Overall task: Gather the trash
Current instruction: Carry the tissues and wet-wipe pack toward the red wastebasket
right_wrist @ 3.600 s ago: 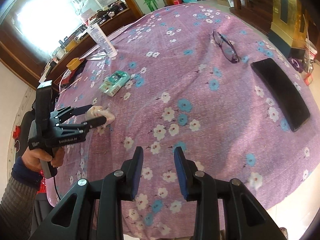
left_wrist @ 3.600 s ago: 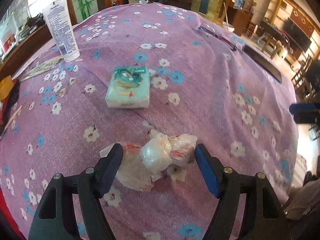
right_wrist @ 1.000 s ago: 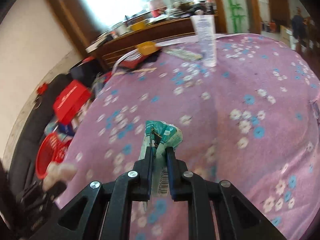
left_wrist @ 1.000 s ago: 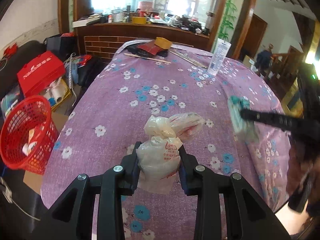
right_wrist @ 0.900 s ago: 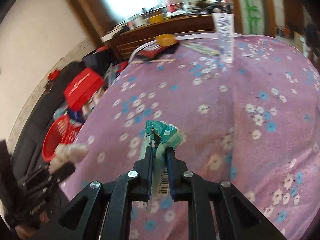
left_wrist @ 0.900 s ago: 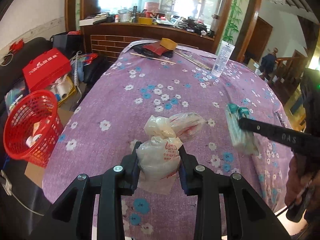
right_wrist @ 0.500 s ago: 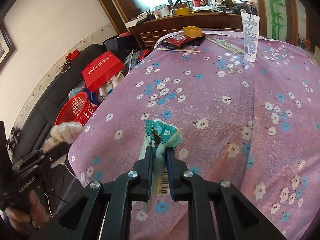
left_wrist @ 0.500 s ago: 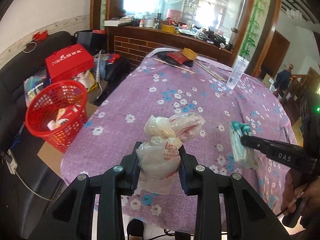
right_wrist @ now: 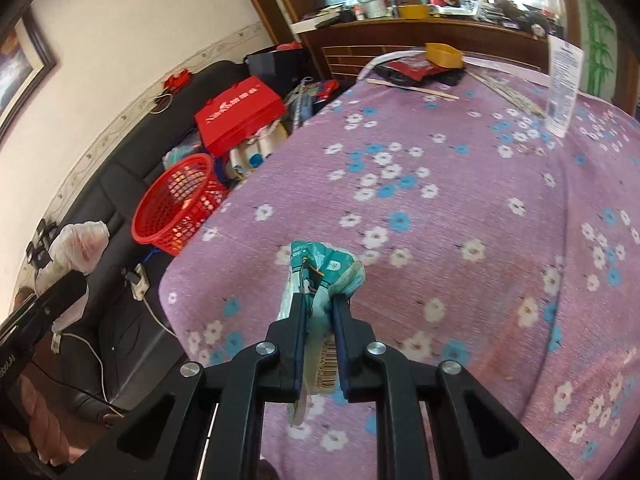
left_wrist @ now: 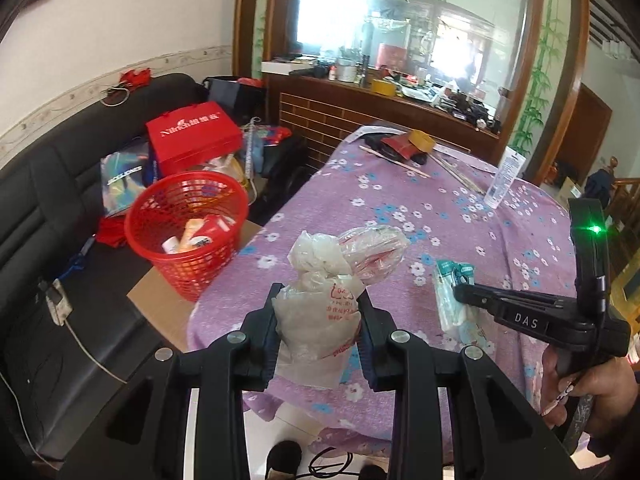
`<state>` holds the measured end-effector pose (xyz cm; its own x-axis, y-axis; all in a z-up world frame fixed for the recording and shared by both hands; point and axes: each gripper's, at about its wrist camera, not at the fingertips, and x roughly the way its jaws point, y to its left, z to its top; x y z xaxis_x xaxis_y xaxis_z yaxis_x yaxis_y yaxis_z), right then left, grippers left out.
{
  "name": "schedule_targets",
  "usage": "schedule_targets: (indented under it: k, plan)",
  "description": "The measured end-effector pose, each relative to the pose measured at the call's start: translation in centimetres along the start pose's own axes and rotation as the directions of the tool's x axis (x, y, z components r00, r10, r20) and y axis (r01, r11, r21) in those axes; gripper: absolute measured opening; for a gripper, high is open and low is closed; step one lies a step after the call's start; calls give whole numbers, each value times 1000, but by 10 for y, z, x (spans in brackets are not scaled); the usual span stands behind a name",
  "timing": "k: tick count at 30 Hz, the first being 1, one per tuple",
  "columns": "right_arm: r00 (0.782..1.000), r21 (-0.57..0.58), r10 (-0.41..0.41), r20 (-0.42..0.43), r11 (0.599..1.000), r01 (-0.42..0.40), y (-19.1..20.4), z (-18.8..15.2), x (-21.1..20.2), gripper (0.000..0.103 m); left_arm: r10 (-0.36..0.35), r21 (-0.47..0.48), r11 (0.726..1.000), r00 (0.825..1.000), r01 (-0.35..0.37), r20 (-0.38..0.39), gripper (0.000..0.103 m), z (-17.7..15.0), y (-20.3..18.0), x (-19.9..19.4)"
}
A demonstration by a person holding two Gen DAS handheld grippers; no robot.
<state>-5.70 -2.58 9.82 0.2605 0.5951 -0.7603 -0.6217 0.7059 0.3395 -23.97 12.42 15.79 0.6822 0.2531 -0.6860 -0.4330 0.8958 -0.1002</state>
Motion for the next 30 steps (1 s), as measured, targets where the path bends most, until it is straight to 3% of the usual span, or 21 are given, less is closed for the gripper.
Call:
schedule_targets:
  k: [8, 24, 28, 30]
  plan:
    - [999, -38, 50, -5, 998, -50, 16, 4, 6, 14, 46, -67, 997, 999, -45, 2, 31, -4, 20, -7]
    - [996, -100, 77, 37, 992, -73, 37, 19, -8, 14, 42, -198, 979, 999, -41, -1, 31, 11, 78, 15]
    - [994, -142, 99, 40, 985, -93, 58, 33, -6, 14, 82, -219, 973, 997, -77, 13, 31, 22, 100, 20]
    - [993, -167, 115, 37, 980, -108, 70, 42, -1, 14, 135, -209, 969, 991, -129, 16, 31, 28, 106, 24]
